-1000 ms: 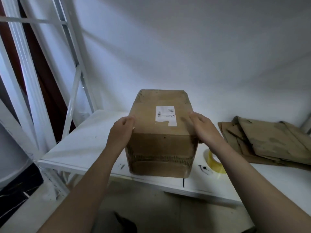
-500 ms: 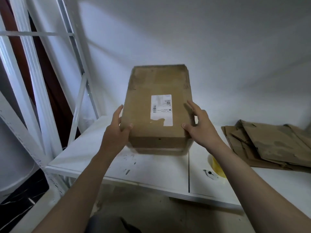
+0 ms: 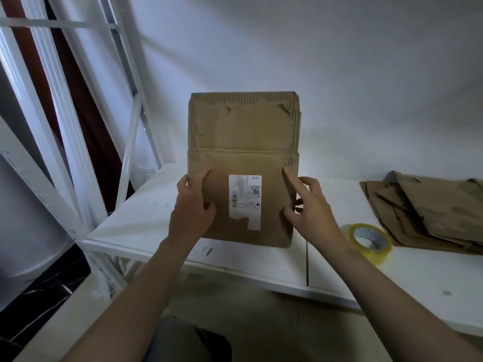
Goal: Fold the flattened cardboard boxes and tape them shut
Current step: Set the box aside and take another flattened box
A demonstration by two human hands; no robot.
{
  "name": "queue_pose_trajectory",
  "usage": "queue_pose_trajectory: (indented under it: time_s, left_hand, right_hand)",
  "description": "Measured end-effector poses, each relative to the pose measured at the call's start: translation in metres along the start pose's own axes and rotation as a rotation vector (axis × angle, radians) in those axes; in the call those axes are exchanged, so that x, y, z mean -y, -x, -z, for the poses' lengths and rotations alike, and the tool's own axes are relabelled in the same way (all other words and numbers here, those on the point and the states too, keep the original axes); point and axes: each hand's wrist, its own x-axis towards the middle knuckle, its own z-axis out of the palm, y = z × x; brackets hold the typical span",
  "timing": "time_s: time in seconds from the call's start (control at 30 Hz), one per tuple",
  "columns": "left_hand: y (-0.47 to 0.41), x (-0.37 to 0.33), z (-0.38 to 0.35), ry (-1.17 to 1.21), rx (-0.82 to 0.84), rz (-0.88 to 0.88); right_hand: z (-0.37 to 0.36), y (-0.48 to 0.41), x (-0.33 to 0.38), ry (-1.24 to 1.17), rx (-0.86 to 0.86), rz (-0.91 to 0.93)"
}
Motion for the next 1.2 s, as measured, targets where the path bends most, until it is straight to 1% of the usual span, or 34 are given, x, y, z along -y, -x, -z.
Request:
queue_pose_trajectory:
  time_s: [0.1,0.27,0.4,0.5,0.6,0.67,0.73,0.83,0.9,1.07,1.2]
  left_hand:
    - [-0.005,0.008,0.003,-0.004,0.001,0.012]
    - [-0.014,0.038,0.003,0.072,0.010,0.128]
    - [-0.023,0.068,0.004,0.108,-0.035,0.164]
    - [-0.039,0.102,0.007,0.102,-0.057,0.164]
    - [-0.060,0.134,0.013,0.030,-0.059,0.171]
    - [-0.076,0.149,0.017,-0.092,-0.043,0.147]
    - [-0.094,0.163,0.019,-0.231,-0.002,0.143]
    - [-0.120,0.183,0.016,-0.319,0.075,0.158]
    - [-0.133,0.195,0.012,-0.387,0.099,0.145]
    - [-0.155,0.216,0.007,-0.473,0.141,0.161]
    - [-0.158,0.221,0.008,-0.490,0.164,0.160]
  right_hand:
    - [-0.012,-0.003,0.006,0.078,0.075,0.037]
    - [-0.039,-0.015,0.009,0.209,0.177,0.099]
    - [-0.068,-0.038,0.015,0.294,0.255,0.186]
    - [-0.093,-0.058,0.023,0.348,0.324,0.219]
    - [-0.123,-0.081,0.036,0.385,0.391,0.238]
    - [-0.144,-0.097,0.048,0.408,0.403,0.244]
    - [-0.167,-0.117,0.060,0.433,0.400,0.252]
    - [-0.203,-0.146,0.074,0.485,0.408,0.260]
    - [-0.223,-0.163,0.081,0.512,0.434,0.230]
    - [-0.252,-0.195,0.089,0.533,0.525,0.129]
    - [-0.256,-0.210,0.088,0.511,0.573,0.099]
